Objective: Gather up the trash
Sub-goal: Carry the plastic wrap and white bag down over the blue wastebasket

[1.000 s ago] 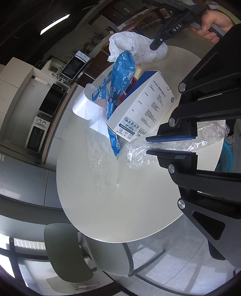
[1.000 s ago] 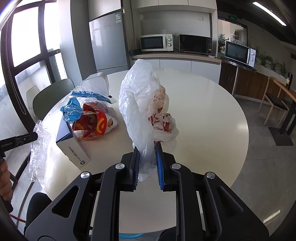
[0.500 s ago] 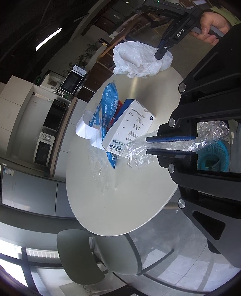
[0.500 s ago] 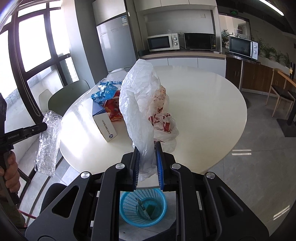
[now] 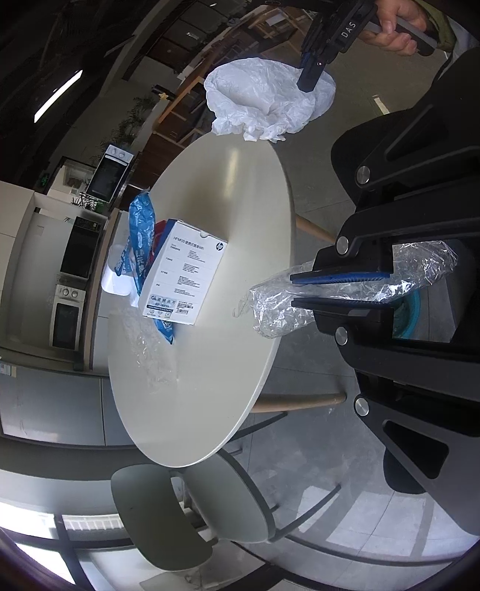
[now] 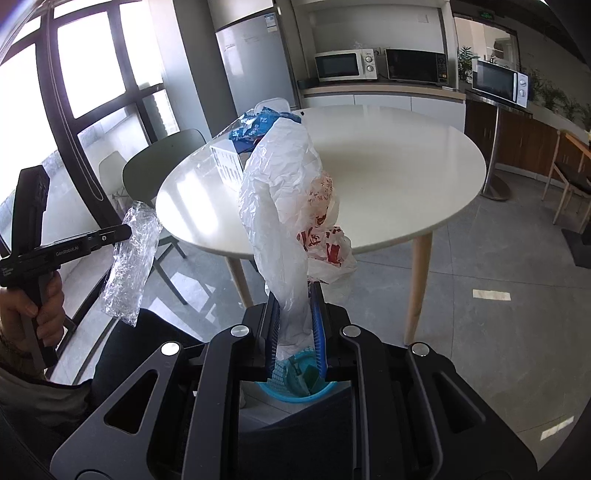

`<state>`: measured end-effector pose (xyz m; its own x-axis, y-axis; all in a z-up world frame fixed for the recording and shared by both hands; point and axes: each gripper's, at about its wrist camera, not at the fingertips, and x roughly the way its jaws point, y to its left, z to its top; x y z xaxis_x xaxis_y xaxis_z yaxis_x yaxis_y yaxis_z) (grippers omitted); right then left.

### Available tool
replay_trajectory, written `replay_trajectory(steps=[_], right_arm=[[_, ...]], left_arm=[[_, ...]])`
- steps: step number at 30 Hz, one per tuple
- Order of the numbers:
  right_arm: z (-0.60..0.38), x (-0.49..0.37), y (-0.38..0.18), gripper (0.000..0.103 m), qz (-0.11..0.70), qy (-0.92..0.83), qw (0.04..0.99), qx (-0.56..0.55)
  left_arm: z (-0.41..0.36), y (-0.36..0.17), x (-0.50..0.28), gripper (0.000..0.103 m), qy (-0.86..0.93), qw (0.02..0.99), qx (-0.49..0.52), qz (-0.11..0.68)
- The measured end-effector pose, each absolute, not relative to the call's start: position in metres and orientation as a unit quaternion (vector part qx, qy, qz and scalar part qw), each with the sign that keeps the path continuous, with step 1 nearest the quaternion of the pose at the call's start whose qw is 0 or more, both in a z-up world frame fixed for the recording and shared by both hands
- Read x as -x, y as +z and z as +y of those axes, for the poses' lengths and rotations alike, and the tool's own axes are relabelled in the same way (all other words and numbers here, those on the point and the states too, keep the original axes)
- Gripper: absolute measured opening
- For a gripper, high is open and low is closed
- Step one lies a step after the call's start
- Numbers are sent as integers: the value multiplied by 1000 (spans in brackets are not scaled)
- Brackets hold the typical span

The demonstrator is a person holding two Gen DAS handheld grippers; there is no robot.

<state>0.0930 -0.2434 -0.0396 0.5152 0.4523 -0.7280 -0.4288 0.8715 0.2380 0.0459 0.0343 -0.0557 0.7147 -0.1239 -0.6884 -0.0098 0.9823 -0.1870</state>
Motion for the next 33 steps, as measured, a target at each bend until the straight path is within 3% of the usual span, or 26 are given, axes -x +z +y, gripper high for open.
replay_trajectory(steps=[11, 33], right_arm=[[-229, -64, -100, 15, 504, 276, 819, -20], [-192, -107, -225, 15, 606, 252, 753, -41]], left_arm=[[33, -119, -46, 7, -23, 895, 92, 436], [31, -215, -82, 7, -24, 864, 99, 494]])
